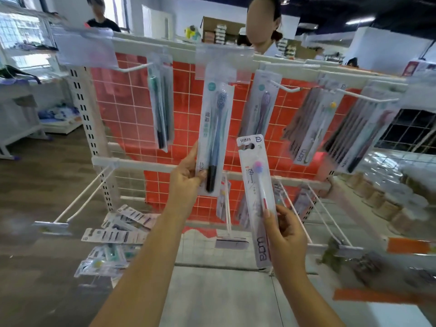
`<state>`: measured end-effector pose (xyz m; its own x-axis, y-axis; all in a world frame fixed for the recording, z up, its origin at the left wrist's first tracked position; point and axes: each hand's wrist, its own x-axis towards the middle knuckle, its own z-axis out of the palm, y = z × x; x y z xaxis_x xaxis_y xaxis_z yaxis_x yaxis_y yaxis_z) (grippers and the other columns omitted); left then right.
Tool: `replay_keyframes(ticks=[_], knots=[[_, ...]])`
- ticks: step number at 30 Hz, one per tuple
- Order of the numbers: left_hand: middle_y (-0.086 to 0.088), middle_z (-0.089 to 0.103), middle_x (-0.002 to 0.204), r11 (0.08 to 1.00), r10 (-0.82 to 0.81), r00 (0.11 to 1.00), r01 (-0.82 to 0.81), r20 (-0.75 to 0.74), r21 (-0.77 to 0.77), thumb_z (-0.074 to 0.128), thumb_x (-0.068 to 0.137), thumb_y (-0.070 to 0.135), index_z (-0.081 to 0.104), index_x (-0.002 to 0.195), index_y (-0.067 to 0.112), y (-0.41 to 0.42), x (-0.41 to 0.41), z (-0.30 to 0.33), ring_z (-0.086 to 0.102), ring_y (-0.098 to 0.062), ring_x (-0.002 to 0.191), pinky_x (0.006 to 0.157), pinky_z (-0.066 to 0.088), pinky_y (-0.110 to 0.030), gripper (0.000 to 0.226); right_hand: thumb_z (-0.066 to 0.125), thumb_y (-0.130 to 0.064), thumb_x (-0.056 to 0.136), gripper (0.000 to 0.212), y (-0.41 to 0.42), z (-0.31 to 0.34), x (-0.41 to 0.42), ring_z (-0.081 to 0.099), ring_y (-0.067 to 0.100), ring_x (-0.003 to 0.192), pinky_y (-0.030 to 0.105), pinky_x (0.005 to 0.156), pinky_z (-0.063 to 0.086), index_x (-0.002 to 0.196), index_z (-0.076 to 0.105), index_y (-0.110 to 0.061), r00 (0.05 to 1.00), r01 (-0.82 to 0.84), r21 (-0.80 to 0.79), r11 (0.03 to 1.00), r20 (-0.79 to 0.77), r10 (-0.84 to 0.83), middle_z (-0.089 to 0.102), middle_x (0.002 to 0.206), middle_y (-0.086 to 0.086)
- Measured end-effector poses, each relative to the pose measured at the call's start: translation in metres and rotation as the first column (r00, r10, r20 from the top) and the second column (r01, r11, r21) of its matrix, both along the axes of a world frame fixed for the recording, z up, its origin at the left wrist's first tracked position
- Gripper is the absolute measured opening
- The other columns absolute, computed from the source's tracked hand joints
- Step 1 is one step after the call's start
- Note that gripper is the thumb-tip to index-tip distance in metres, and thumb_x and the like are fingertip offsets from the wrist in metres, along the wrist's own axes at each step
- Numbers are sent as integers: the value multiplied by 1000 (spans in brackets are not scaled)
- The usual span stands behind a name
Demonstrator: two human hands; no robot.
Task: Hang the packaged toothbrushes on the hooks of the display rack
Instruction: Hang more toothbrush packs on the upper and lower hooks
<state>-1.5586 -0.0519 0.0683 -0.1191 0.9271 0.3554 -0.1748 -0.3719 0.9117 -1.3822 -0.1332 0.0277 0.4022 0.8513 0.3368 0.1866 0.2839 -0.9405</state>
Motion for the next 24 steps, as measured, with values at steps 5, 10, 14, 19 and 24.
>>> replay_keyframes(ticks=[5, 10, 14, 19, 24], knots=[[15, 42, 134, 994, 110, 992, -111, -58, -11, 44, 88, -16, 39, 139, 16, 7, 8, 8, 55, 17, 99, 76, 47, -4, 61, 60, -17, 87, 21, 6, 2, -7, 57, -3, 58, 11, 50, 45, 103, 62, -3, 1000, -2, -3, 1000, 5, 2, 59, 71, -5], [-1, 42, 144, 969, 234, 949, -244, -209, -24, 45, 89, -12, 33, 143, 16, 39, 18, 10, 59, -4, 82, 82, 55, -26, 61, 59, -17, 88, 21, 9, 3, -9, 59, -2, 60, 12, 52, 47, 106, 62, -5, 999, -2, -2, 1000, -47, 2, 62, 76, -2], [2, 55, 121, 958, 279, 875, -283, -395, 49, 36, 84, -19, 21, 147, 16, 60, 22, 9, 40, 2, 61, 70, 50, -10, 74, 58, -15, 88, 14, 8, 8, -8, 60, -2, 60, 11, 52, 48, 102, 61, -12, 995, 1, 17, 1000, -99, 1, 62, 75, -2], [-16, 47, 136, 957, 246, 833, -290, -495, -12, 35, 81, -18, 11, 149, 24, 74, 23, 15, 57, -25, 78, 74, 55, -37, 83, 59, -16, 86, 10, 5, 11, 0, 65, 0, 67, 13, 56, 51, 93, 61, -23, 990, 26, 31, 999, -139, -21, 66, 80, -3], [-16, 47, 136, 964, 202, 829, -262, -522, -42, 33, 84, -16, 9, 149, 30, 87, 18, 10, 57, -37, 107, 89, 50, -52, 83, 57, -11, 87, 14, -2, 8, 6, 59, -4, 57, 10, 52, 47, 92, 61, -24, 988, 32, 36, 999, -149, -26, 61, 71, -4]])
